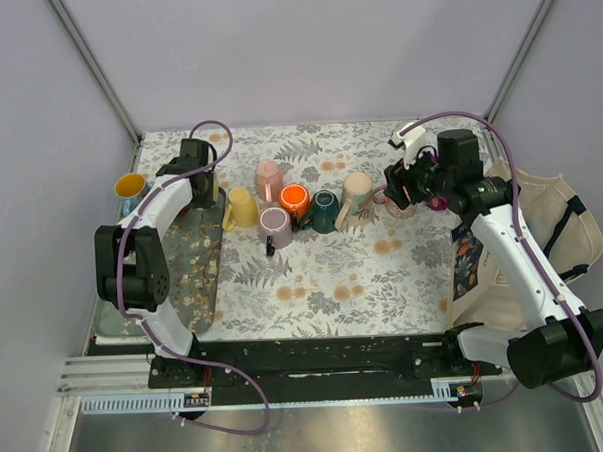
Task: Turn the mug right side up
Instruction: Move the cup to the tray.
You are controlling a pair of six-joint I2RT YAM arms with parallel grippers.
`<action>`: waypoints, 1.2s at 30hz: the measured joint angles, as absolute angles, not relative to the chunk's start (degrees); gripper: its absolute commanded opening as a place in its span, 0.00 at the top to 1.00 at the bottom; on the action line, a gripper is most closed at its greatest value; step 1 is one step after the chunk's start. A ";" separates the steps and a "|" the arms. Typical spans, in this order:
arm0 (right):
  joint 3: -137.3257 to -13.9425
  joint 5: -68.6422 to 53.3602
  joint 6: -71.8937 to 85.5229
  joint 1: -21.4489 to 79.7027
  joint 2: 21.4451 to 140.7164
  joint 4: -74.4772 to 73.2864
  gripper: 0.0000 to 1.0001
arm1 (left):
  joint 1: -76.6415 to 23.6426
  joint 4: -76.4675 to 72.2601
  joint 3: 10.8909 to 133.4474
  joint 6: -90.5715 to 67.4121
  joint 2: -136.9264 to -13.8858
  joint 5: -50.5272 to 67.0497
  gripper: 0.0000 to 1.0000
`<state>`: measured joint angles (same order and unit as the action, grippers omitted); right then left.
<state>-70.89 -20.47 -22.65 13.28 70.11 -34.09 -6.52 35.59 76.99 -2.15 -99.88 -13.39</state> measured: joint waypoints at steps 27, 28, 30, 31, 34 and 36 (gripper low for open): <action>-70.89 -20.45 -22.65 12.69 70.15 -34.11 0.33 | -3.27 30.20 75.48 -4.19 -103.26 -8.84 0.45; -70.89 -20.45 -22.63 12.69 70.15 -34.11 0.33 | -3.18 29.95 75.35 -4.27 -103.26 -8.82 0.42; -70.89 -20.45 -22.63 12.69 70.17 -34.11 0.33 | -2.98 29.80 75.09 -4.51 -103.26 -8.82 0.40; -70.89 -20.47 -22.63 12.69 70.19 -34.11 0.33 | -2.92 29.80 74.87 -4.56 -103.26 -8.82 0.38; -70.89 -20.47 -22.65 12.69 70.37 -34.11 0.33 | -2.76 29.91 74.41 -4.58 -103.26 -8.78 0.33; -70.89 -20.45 -22.65 12.69 70.43 -34.11 0.33 | -2.74 29.89 74.39 -4.58 -103.22 -8.69 0.28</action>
